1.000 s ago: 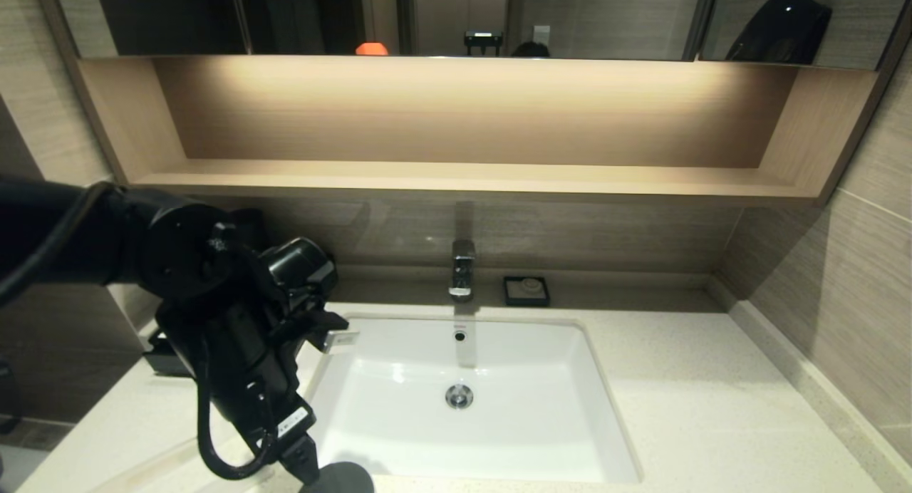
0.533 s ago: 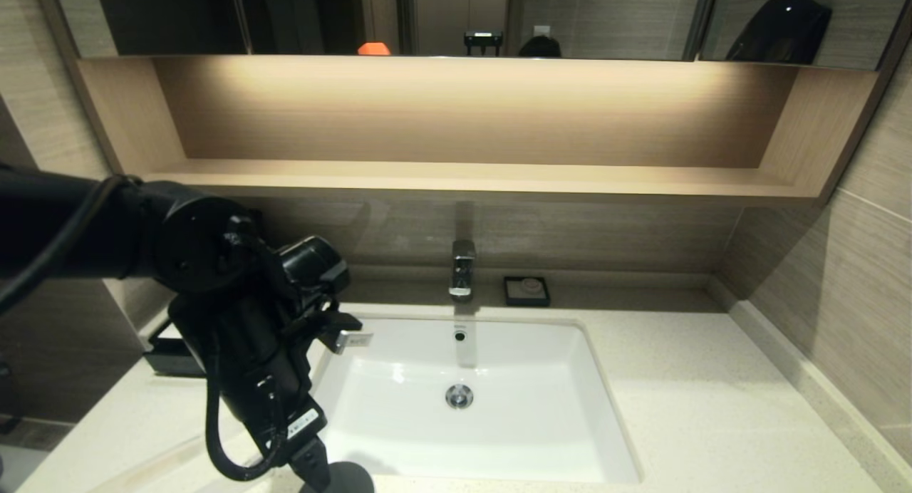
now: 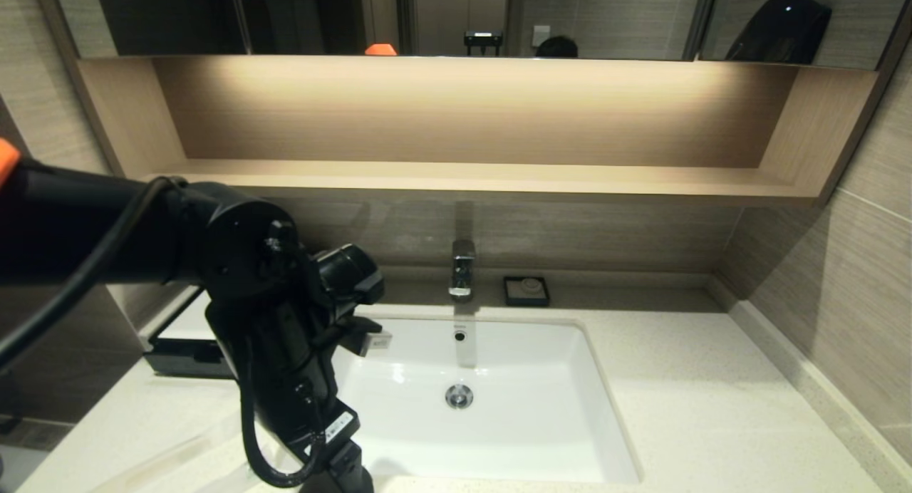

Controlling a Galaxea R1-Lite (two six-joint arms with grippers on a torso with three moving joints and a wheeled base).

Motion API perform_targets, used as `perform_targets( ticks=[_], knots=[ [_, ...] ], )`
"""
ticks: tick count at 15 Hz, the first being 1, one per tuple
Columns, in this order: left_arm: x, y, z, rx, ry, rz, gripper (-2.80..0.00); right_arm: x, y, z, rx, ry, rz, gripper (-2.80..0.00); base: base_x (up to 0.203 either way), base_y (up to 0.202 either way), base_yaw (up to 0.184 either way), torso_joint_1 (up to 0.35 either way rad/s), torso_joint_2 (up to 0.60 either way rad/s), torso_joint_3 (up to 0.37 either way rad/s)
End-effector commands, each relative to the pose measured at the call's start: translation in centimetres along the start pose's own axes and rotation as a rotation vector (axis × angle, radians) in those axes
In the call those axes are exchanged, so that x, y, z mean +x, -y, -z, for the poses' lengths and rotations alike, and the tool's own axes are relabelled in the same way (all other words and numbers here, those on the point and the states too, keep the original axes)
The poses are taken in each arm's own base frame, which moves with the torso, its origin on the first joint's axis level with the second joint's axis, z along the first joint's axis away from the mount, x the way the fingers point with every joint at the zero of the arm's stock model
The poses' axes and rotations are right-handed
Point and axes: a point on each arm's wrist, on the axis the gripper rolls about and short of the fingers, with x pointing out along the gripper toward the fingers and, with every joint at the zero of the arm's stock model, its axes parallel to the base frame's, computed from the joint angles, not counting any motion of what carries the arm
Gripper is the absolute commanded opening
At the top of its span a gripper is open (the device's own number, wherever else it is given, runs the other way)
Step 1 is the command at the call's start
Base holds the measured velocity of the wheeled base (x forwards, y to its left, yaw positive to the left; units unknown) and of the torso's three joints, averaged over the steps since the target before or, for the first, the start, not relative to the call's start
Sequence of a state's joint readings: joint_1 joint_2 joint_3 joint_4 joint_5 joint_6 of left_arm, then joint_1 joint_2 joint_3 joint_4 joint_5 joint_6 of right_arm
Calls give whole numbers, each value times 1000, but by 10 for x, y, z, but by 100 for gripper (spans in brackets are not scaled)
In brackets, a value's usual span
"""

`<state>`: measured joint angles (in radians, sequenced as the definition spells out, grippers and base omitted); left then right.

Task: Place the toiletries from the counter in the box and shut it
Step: Open the drawer

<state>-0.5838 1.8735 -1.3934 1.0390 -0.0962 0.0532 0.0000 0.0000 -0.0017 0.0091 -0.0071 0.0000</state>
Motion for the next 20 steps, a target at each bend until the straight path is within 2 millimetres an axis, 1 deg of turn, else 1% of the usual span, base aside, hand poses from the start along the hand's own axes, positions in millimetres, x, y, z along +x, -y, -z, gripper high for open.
perform_targets(
  ticks=[1, 4, 9, 15, 20],
  knots=[
    [3, 0, -4, 0, -32, -3, 0, 0, 0, 0, 0, 0, -1, -280, 0, 0, 0, 0, 0, 0],
    [4, 1, -7, -2, -66, -1, 0, 0, 0, 0, 0, 0, 1, -280, 0, 0, 0, 0, 0, 0],
    [8, 0, -19, -40, -176, -5, 0, 0, 0, 0, 0, 0, 1, -280, 0, 0, 0, 0, 0, 0],
    [13, -1, -29, -36, -185, -11, 0, 0, 0, 0, 0, 0, 0, -280, 0, 0, 0, 0, 0, 0],
    [15, -2, -31, -39, -227, -21, 0, 0, 0, 0, 0, 0, 1, -280, 0, 0, 0, 0, 0, 0]
  ],
)
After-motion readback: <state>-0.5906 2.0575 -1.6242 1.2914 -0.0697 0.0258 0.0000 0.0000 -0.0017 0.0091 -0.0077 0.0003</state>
